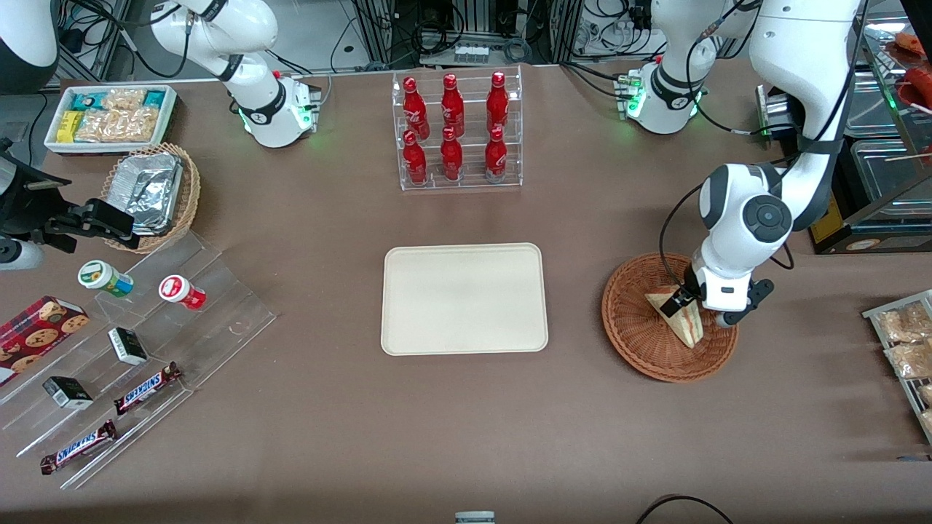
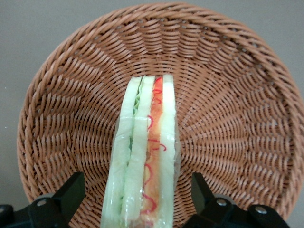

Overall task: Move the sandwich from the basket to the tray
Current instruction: 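Lower the left gripper over the wrapped sandwich and close on it, then lift the sandwich with the left gripper and carry it over the tray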

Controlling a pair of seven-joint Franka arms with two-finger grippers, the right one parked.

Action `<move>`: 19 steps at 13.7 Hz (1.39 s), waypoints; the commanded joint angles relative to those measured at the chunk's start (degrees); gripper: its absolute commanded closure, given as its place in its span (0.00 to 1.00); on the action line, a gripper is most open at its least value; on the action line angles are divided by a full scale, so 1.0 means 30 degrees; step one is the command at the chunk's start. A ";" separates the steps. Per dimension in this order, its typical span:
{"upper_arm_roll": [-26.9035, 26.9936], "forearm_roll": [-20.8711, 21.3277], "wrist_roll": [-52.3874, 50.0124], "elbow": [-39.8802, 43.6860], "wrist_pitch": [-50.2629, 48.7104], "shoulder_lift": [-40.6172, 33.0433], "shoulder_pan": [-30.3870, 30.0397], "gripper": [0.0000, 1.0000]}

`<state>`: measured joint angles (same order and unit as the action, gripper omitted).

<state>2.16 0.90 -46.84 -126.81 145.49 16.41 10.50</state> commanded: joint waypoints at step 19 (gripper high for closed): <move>-0.0282 -0.0007 -0.0259 1.2197 -1.0207 0.3832 0.9670 1.00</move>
<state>0.52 0.97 -46.22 -100.68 115.87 18.84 35.15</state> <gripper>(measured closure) 0.824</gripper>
